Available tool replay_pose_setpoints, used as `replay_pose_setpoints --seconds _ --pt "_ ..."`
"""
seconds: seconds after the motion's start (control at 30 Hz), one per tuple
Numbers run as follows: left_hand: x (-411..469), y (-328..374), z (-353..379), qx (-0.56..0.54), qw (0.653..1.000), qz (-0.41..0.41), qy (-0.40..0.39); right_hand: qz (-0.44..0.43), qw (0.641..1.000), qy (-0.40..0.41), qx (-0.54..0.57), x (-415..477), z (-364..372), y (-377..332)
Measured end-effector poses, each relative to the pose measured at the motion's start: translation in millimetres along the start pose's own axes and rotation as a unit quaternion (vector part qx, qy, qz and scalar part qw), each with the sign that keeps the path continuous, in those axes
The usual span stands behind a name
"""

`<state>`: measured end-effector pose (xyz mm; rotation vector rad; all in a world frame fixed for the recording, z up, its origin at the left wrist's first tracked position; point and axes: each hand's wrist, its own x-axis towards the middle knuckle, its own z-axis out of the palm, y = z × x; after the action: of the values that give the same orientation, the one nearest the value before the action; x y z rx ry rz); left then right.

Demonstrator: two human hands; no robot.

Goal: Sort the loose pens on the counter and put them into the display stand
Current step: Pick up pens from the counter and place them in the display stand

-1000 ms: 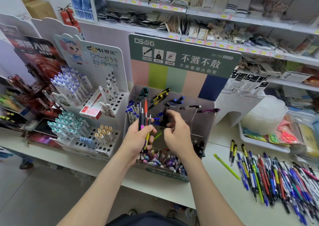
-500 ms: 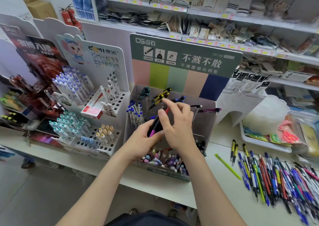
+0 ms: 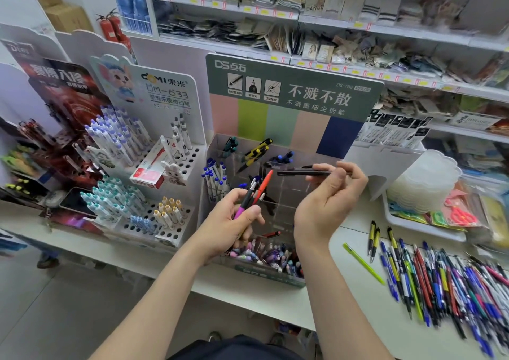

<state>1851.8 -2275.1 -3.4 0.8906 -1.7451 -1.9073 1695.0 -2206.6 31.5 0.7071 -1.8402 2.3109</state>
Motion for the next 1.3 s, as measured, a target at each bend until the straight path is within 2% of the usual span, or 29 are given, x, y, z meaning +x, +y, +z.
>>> replay_pose_setpoints --seconds 0.1,0.17,0.27,0.33,0.43,0.53,0.6,0.67,0.8,1.07,1.3 --pt "-0.9 -3.1 -1.6 -0.013 0.999 -0.014 0.048 -0.060 0.994 -0.042 -0.081 -11.8 -1.6 16.0" --pt "-0.8 -4.6 -2.9 -0.042 0.997 -0.022 0.065 -0.047 0.982 -0.122 -0.133 -13.4 -0.8 30.7" --pt "-0.6 -5.3 -2.2 -0.119 0.989 -0.028 0.077 -0.045 0.940 -0.257 -0.219 -16.8 -0.9 58.1" --pt "-1.7 -4.1 -1.0 -0.171 0.982 -0.039 0.068 -0.067 0.910 -0.286 -0.293 -22.3 -1.3 72.6" --pt "-3.5 -1.9 -1.0 -0.203 0.977 -0.052 0.048 -0.070 0.887 -0.267 -0.369 -31.0 -1.8 71.5" --pt "-1.4 1.2 1.4 -0.209 0.975 -0.059 0.042 -0.082 0.918 -0.247 -0.299 -32.8 -2.8 48.7" --pt "0.5 3.6 4.7 -0.201 0.977 -0.060 0.042 -0.020 0.940 -0.279 -0.193 -31.5 -1.0 29.5" --pt "1.0 7.9 8.3 -0.179 0.981 -0.060 0.040 0.058 0.935 -0.317 -0.151 -31.0 1.6 17.1" --pt "1.2 14.1 13.5 -0.181 0.980 -0.076 0.016 0.107 0.921 -0.337 -0.164 -27.5 -1.5 10.6" --pt "6.8 10.7 14.5 -0.190 0.977 -0.087 -0.034 0.269 0.906 -0.322 -0.053 -17.2 -8.7 10.5" --pt "5.0 18.9 12.5 -0.114 0.988 -0.056 -0.091 0.334 0.896 -0.294 0.017 -4.6 -9.6 9.3"
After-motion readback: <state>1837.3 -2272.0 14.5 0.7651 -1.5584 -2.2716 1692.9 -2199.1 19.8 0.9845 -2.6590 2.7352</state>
